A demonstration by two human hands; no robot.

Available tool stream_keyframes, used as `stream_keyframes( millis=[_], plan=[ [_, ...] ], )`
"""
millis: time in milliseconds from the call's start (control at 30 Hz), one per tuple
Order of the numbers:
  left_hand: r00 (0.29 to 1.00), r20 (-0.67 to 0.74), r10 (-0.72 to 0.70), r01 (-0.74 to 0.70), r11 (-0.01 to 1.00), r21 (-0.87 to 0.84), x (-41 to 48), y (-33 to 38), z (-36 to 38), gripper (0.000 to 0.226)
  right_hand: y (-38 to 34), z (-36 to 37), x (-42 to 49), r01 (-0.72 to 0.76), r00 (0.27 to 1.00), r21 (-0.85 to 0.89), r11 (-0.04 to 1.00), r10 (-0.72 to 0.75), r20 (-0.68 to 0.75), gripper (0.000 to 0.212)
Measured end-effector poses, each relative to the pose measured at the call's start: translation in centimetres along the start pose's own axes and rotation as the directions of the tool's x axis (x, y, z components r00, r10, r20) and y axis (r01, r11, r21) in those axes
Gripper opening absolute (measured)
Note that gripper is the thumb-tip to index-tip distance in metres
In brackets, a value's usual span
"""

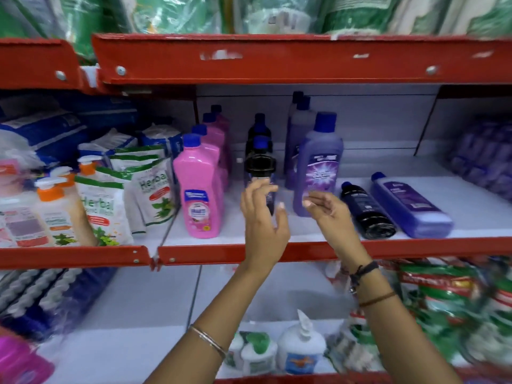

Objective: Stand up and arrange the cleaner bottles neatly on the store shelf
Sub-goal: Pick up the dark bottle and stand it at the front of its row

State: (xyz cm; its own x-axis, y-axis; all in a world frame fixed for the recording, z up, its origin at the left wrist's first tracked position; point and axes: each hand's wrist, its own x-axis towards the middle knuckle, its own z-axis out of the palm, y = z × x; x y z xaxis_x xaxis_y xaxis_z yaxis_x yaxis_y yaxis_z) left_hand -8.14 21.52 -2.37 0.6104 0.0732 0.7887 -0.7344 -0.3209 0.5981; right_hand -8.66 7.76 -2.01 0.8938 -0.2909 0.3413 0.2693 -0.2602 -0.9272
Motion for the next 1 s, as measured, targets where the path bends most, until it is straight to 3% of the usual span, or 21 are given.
stream_keyframes(
  millis=[100,200,300,433,567,667,733,833,1000],
  plan=[
    [0.949,0.301,-0.094,0.125,0.988,-0.085,-0.4,1.4,5.3,0.027,0.6,-5.8,1.1,0.016,0.993,-0.183,0.983,-0.037,-0.113,0.022],
    [0.788,0.536,-0.303,0.365,0.931,-0.011,-0.7,1.6,10.3,0.026,1.6,-10.3,2.8,-0.026,0.982,-0.404,0.914,-0.052,-0.181,0.027],
    [0.664,0.610,-0.432,0.455,0.881,0.128,-0.3,1.6,14.3,0.034,3.6,-13.1,4.5,-0.145,0.987,-0.491,0.859,0.088,-0.137,0.034],
    [0.590,0.624,-0.512,0.461,0.849,0.260,0.4,1.9,17.8,0.036,5.0,-14.1,5.3,-0.233,0.964,-0.608,0.759,0.264,-0.040,0.017],
    [0.584,0.537,-0.609,0.620,0.761,0.189,0.1,2.4,19.2,0.033,5.2,-14.4,5.3,-0.201,0.977,-0.560,0.804,0.204,-0.057,0.024],
    [0.635,0.464,-0.618,0.667,0.741,0.074,-0.7,2.8,18.9,0.026,5.1,-14.8,4.5,-0.154,0.988,-0.385,0.910,0.149,-0.041,0.021],
    [0.690,0.416,-0.592,0.658,0.753,-0.018,-0.9,3.2,17.9,0.021,4.7,-14.7,3.7,-0.108,0.994,-0.242,0.964,0.103,-0.033,0.024],
    [0.768,0.354,-0.534,0.599,0.794,-0.101,-0.6,3.7,15.7,0.033,3.7,-13.7,2.3,-0.019,0.998,-0.095,0.995,0.014,-0.055,0.035],
    [0.841,0.255,-0.477,0.522,0.838,-0.155,1.4,4.0,9.7,0.037,1.0,-9.7,1.0,0.122,0.992,-0.034,0.992,-0.121,0.018,0.053]
  ],
)
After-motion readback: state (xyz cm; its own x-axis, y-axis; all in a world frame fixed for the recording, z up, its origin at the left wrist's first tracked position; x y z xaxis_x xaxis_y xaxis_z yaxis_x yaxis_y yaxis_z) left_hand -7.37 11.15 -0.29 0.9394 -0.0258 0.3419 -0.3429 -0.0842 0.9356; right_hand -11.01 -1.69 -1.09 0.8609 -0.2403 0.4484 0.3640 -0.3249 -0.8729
